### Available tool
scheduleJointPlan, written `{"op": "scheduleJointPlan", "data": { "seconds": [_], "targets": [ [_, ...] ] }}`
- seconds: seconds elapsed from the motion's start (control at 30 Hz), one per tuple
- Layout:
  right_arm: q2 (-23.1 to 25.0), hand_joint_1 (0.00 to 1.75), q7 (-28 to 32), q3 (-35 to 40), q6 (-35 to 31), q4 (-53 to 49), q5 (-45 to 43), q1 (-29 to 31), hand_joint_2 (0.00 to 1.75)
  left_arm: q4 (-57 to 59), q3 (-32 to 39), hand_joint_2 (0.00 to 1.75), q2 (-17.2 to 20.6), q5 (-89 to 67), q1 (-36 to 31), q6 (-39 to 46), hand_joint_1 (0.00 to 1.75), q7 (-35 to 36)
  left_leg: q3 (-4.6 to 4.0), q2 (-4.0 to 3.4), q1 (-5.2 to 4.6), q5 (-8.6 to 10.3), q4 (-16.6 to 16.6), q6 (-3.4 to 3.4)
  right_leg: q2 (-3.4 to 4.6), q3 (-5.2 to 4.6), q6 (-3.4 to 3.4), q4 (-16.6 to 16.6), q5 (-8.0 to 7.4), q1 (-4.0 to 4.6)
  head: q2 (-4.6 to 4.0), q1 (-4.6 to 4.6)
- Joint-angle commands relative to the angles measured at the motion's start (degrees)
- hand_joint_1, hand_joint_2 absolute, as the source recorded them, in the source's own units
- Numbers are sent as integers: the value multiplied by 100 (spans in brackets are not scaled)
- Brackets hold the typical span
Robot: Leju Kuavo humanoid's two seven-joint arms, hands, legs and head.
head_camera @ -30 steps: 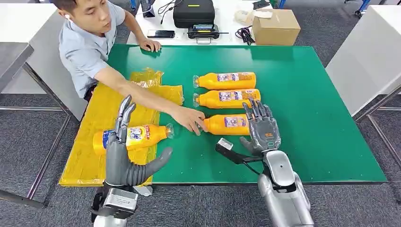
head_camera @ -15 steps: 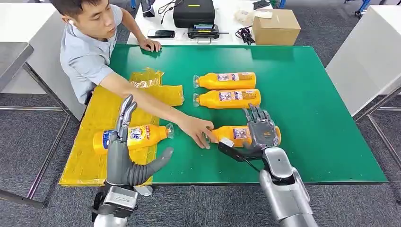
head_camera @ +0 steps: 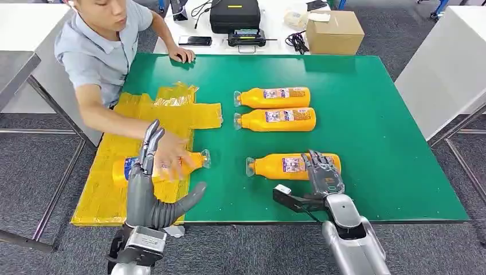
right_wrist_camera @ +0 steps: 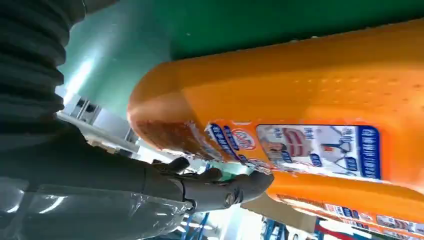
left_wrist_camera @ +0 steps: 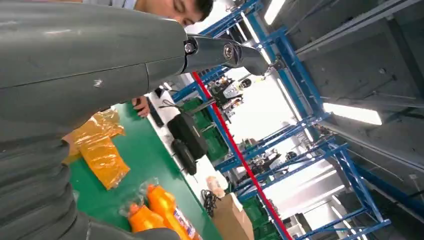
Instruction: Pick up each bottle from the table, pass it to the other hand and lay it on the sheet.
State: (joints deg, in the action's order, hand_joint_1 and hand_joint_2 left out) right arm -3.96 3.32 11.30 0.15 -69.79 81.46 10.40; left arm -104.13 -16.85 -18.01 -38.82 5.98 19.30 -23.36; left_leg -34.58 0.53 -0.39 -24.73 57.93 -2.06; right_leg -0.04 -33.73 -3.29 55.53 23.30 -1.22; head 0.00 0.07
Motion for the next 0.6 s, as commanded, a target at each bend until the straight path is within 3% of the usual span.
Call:
{"op": "scheduleJointPlan", "data": {
  "seconds": [0.03, 0.2, 0.6],
  "targets": [
    [-331, 0, -61, -64, -210, 343, 57, 295, 175, 149, 33, 175, -61, 25, -44, -54, 0, 15, 12, -4, 4, -5, 1, 7, 1, 13, 10, -2, 3, 5, 0, 0],
    [-95, 0, 9, -163, -573, 564, 278, 506, 175, 213, -64, 175, -44, 16, -129, -48, 0, 21, 21, -15, 5, -8, 0, 12, 11, 20, 14, -1, 3, 6, 0, 2],
    [49, 0, 116, -261, -583, 1087, 150, 829, 175, 345, -130, 175, -22, 56, -194, -62, 0, 21, 23, -12, 7, -7, 0, 10, 7, 24, 13, -5, 2, 8, 0, 0]
  ]
}}
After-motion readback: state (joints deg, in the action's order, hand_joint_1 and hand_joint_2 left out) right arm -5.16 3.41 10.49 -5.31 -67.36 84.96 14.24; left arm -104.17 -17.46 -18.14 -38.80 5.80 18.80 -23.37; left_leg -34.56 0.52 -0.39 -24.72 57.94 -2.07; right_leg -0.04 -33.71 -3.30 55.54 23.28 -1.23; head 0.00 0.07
